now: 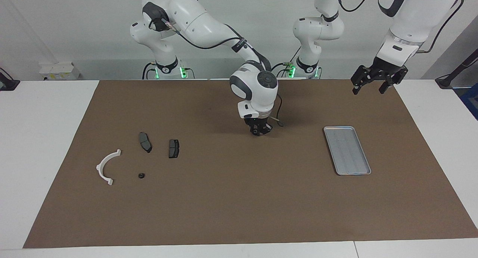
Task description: Place bearing gear from tray to pile
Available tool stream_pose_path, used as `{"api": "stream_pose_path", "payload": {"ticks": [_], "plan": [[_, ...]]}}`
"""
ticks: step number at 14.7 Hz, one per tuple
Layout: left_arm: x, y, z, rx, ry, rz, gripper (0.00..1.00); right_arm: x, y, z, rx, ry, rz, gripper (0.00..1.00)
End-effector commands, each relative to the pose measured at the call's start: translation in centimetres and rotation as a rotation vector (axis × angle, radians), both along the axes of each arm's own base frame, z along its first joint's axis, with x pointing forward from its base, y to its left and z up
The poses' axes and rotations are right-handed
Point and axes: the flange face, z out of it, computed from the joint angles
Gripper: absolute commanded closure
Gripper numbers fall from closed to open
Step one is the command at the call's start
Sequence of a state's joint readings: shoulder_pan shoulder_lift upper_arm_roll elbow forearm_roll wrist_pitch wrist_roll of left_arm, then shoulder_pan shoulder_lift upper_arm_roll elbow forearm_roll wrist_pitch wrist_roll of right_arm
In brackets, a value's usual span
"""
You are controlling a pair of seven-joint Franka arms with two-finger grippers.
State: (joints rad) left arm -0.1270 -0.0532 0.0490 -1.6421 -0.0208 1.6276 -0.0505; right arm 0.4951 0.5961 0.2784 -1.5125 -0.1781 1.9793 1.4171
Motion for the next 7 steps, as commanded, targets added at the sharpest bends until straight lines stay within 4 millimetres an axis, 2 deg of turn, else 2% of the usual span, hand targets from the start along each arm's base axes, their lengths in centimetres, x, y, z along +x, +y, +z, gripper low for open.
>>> {"api": "stream_pose_path", "payload": {"ticks": [1,2,4,7], "plan": [[-0.5,0.1,0.5,0.017,0.027,0.001,0.00,4.8,-5.3,6.7,0.019,0.021,0.082,1.00],[-0.5,0.3,0.5,0.017,0.025,0.004,0.00,6.5,-8.5,8.4,0.023,0.023,0.143,1.00],[-0.4,0.5,0.5,0.017,0.025,0.008,0.00,9.6,-14.7,10.2,0.036,0.018,0.293,1.00],[-0.5,-0.4,0.4,0.017,0.024,-0.008,0.00,13.5,-23.8,9.3,0.060,0.013,0.434,1.00]]}}
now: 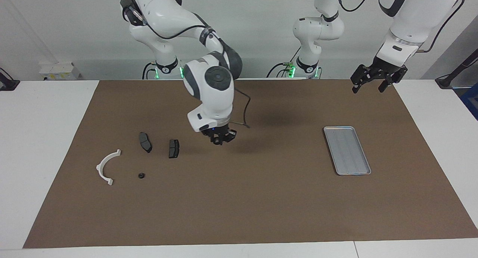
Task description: Place bearing gear from tray to pile
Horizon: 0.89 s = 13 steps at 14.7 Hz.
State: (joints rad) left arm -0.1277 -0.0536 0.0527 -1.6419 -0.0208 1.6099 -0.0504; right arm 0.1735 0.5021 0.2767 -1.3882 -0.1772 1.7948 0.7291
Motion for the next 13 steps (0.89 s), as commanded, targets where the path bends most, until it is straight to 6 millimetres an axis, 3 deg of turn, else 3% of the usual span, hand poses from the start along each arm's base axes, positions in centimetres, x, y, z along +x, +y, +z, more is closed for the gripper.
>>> {"api": "stream_pose_path", "payload": {"ticks": [1,3,5,8,13], "plan": [[-0.4,-0.6,0.3,0.016,0.011,-0.013,0.00,2.2,-7.1,-2.5,0.039,0.009,0.140,1.00],[-0.4,-1.0,0.3,0.016,0.005,-0.017,0.00,3.2,-11.9,-4.3,0.053,-0.010,0.201,1.00],[-0.4,-1.4,0.4,0.015,-0.003,-0.028,0.00,3.3,-14.8,-6.8,0.064,-0.040,0.217,1.00],[-0.4,-1.2,0.3,0.016,0.000,-0.019,0.00,3.4,-16.1,-11.3,0.082,-0.077,0.229,1.00],[-0.5,-1.3,0.3,0.016,0.008,-0.020,0.00,4.0,-17.2,-14.1,0.064,-0.102,0.244,1.00]]}}
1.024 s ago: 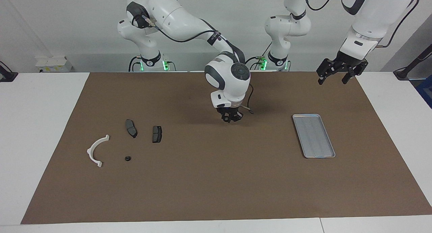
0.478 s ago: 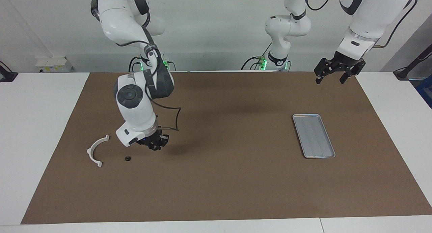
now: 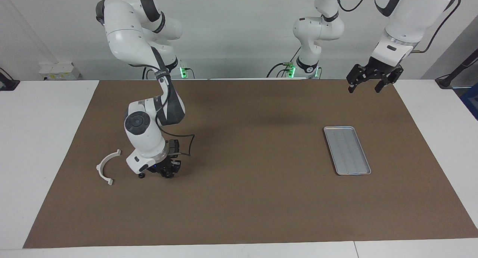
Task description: Place bearing gear from tray to pile
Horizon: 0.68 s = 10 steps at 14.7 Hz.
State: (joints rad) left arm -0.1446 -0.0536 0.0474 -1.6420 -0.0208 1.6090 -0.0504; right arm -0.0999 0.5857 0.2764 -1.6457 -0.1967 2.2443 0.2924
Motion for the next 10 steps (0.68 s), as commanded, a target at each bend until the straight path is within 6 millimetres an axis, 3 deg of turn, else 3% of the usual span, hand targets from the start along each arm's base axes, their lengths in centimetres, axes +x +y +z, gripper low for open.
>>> {"api": "stream_pose_path", "payload": {"ticks": [1,3,4,5,10], "plan": [[-0.38,-0.07,0.20,0.016,0.010,0.003,0.00,0.05,-0.88,-0.54,-0.009,-0.019,0.024,1.00],[-0.38,-0.07,0.20,0.016,0.010,0.008,0.00,-0.05,-0.78,-0.65,-0.010,-0.013,0.024,1.00],[-0.36,0.01,0.21,0.016,0.009,0.009,0.00,-0.06,-0.59,-0.61,-0.010,-0.011,0.022,0.88],[-0.48,0.02,0.23,0.017,0.015,0.008,0.00,-0.08,-0.69,-0.57,-0.010,-0.011,0.013,0.01],[-0.82,-0.68,0.01,0.017,0.024,-0.006,0.00,0.03,-1.24,-0.19,-0.011,-0.012,0.009,0.00]]}}
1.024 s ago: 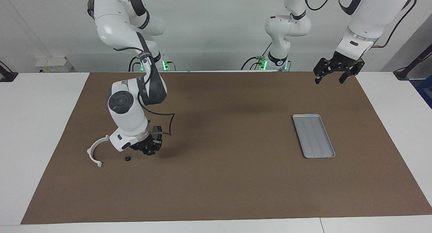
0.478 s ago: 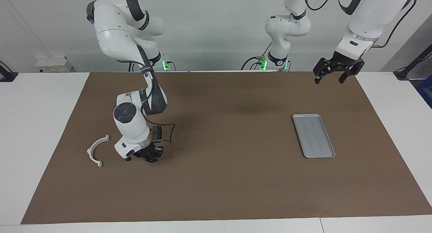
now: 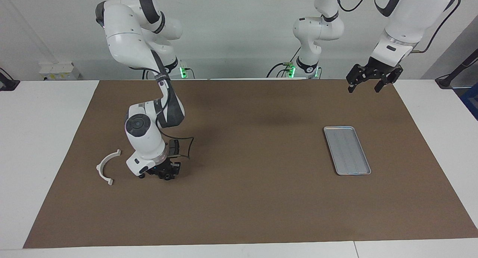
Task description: Place bearing gear from tray to pile
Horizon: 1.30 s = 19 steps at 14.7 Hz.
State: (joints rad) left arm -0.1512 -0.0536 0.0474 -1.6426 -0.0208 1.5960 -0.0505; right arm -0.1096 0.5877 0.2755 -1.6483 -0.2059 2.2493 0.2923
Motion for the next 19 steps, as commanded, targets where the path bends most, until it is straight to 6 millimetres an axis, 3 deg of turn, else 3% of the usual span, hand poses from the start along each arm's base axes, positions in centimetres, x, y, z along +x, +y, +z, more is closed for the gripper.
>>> {"api": "stream_pose_path", "payload": {"ticks": [1,3,5,13,16,19], "plan": [[-0.6,-0.3,0.2,0.016,0.009,0.002,0.00,0.0,-0.6,1.0,-0.009,-0.017,0.014,0.00],[-0.5,-0.3,0.2,0.015,-0.001,0.002,0.00,-0.3,-1.6,3.7,-0.031,-0.018,0.003,0.00],[-0.6,0.1,0.2,0.016,0.007,0.010,0.00,-1.5,-1.7,8.8,-0.066,-0.013,0.000,0.00],[-0.5,0.4,0.2,0.015,0.006,0.016,0.00,-11.5,-2.5,27.9,-0.010,0.083,0.058,0.00],[-0.5,0.4,0.2,0.015,0.006,0.016,0.00,-14.6,-2.7,32.2,-0.004,0.066,0.095,0.00],[-0.5,0.4,0.2,0.015,0.006,0.016,0.00,-16.2,-3.4,33.9,0.017,0.091,0.087,0.00]]}}
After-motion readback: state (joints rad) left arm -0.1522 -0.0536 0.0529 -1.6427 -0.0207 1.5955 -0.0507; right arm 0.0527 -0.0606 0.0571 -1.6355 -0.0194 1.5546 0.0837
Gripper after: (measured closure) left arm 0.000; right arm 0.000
